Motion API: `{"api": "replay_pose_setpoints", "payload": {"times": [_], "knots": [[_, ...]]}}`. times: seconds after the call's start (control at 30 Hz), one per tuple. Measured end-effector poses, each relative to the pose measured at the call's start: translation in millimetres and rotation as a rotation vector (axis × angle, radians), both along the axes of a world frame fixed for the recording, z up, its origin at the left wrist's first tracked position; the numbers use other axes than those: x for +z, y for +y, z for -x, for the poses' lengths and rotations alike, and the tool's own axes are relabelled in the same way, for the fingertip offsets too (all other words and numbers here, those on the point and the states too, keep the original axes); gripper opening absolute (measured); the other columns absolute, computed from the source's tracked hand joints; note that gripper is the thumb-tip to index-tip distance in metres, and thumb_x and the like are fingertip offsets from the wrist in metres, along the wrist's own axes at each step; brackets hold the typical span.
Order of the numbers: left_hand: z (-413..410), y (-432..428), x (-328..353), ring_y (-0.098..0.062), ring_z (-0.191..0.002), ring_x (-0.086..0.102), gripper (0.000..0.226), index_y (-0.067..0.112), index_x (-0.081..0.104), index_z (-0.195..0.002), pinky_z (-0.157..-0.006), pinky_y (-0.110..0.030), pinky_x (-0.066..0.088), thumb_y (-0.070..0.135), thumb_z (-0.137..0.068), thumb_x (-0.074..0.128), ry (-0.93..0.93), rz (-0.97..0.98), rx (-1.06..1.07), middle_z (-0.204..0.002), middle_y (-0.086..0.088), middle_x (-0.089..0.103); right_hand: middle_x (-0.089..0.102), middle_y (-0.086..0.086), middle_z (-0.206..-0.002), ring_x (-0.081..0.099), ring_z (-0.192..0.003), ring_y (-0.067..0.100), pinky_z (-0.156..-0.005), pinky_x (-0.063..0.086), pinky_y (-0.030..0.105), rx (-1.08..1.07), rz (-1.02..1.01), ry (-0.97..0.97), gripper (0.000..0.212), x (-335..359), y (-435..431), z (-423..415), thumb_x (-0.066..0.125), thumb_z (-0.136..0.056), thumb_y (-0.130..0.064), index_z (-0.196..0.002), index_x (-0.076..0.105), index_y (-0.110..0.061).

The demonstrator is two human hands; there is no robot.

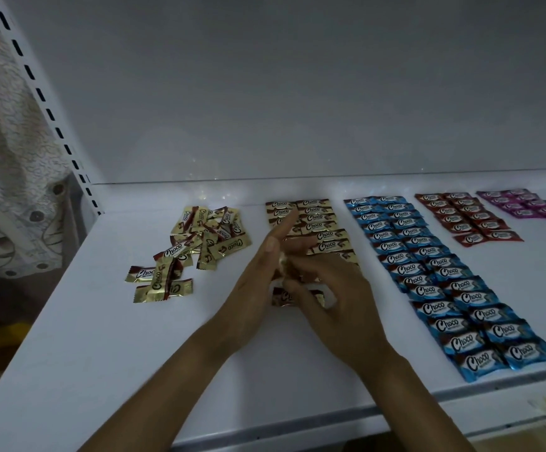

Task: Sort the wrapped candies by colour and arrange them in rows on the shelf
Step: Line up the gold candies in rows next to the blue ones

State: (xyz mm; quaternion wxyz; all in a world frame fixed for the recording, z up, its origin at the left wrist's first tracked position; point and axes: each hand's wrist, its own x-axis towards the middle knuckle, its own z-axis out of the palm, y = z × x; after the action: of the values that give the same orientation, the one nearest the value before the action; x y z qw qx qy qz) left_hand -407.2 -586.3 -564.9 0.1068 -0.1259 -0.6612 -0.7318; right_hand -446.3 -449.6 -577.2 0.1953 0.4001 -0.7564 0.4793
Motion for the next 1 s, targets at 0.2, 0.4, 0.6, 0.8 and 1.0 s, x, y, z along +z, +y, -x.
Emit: {"api": "replay_pose_setpoints", "payload": {"times": [0.2, 0.4, 0.6, 0.8, 1.0], "knots": [[7, -4, -2, -0.001, -0.072, 0.061, 0.018, 0.02, 0.069, -0.092, -0.064, -0.015, 0.047, 0.028, -0.093, 0.053, 0.111, 0.164, 0.252, -0.078, 0.014, 0.067, 0.071, -0.005, -0.09, 0.068, -0.083, 0.01, -0.069, 0.053, 0.022, 0.129, 0.258, -0.508, 0.018, 9, 5, -1, 0.054, -0.093, -0.012, -0.107, 0.066, -0.014], [8, -11, -2, 0.001, -0.051, 0.049, 0.019, 0.019, 0.066, -0.073, -0.054, -0.008, 0.035, 0.029, -0.087, 0.061, 0.109, 0.236, 0.361, -0.057, 0.021, 0.056, 0.07, 0.004, -0.083, 0.067, -0.078, 0.014, -0.07, 0.053, 0.021, 0.12, 0.562, -0.664, 0.027, 15, 13, 3, 0.062, -0.078, -0.017, -0.104, 0.061, -0.011], [7, -11, -8, -0.001, -0.054, 0.049, 0.007, 0.03, 0.066, -0.072, -0.054, -0.01, 0.036, 0.032, -0.079, 0.068, 0.27, 0.433, 0.313, -0.071, 0.01, 0.061, 0.07, 0.005, -0.079, 0.066, -0.077, 0.016, -0.072, 0.054, 0.023, 0.113, 0.627, -0.696, 0.028, 15, 15, 3, 0.066, -0.074, -0.013, -0.1, 0.061, -0.004], [6, -4, -11, 0.002, -0.062, 0.042, 0.023, 0.014, 0.064, -0.072, -0.056, -0.009, 0.034, 0.032, -0.085, 0.062, 0.545, 0.89, 0.603, -0.077, 0.004, 0.056, 0.074, 0.005, -0.09, 0.069, -0.088, 0.021, -0.078, 0.056, 0.034, 0.118, 0.404, -0.633, 0.027, 16, 8, -5, 0.075, -0.073, -0.021, -0.098, 0.068, -0.015], [3, -11, -16, -0.015, -0.083, 0.062, 0.031, 0.019, 0.075, -0.087, -0.064, -0.03, 0.049, 0.039, -0.092, 0.052, 0.581, 1.203, 0.277, -0.089, 0.006, 0.07, 0.07, -0.016, -0.092, 0.065, -0.088, 0.002, -0.074, 0.049, 0.014, -0.258, 0.257, -0.416, 0.027, 4, 31, 14, 0.067, -0.085, -0.021, -0.11, 0.063, -0.031]]}}
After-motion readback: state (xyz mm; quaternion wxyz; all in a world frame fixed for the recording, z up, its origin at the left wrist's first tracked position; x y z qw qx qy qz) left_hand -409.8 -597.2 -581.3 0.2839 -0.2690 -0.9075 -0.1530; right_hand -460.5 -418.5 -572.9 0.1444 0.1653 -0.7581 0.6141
